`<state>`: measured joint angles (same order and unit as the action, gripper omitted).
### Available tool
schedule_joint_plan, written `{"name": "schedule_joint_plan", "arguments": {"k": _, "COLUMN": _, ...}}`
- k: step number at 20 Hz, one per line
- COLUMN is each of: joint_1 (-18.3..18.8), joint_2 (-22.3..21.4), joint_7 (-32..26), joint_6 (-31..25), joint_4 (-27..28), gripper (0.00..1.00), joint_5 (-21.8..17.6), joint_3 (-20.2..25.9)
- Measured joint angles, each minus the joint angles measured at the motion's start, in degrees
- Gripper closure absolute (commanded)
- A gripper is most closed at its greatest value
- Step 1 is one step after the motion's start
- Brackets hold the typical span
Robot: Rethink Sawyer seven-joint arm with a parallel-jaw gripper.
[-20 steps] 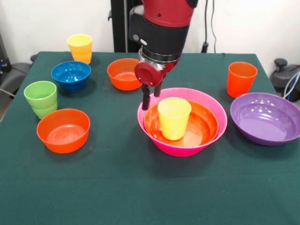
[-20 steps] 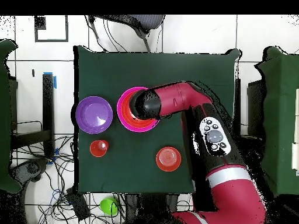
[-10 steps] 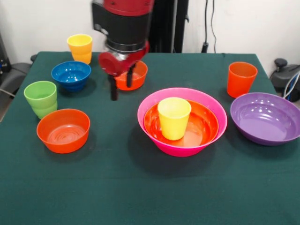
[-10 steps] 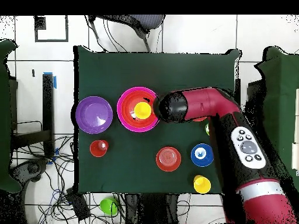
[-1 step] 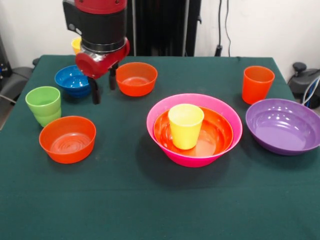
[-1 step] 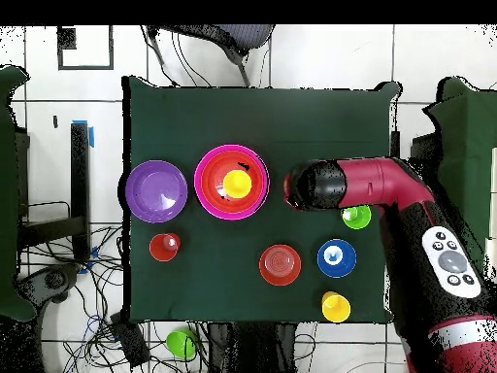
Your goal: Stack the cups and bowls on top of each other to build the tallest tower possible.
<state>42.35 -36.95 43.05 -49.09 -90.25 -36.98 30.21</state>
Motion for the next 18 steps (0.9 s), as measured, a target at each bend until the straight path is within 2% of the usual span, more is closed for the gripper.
{"name": "schedule_joint_plan", "arguments": {"k": 10, "joint_1": 1.46, "joint_2": 0.25, "joint_7": -2.67, "joint_6": -0.01, "joint_4": -0.5, "gripper": 0.0, "joint_5": -4.54, "joint_3": 1.1}}
{"name": "schedule_joint_plan", "arguments": {"k": 18, "joint_1": 4.51, "joint_2": 0.25, "joint_7": -3.28, "joint_6": -0.01, "joint_4": -2.83, "gripper": 0.0, "joint_5": -5.05, "joint_3": 4.66}}
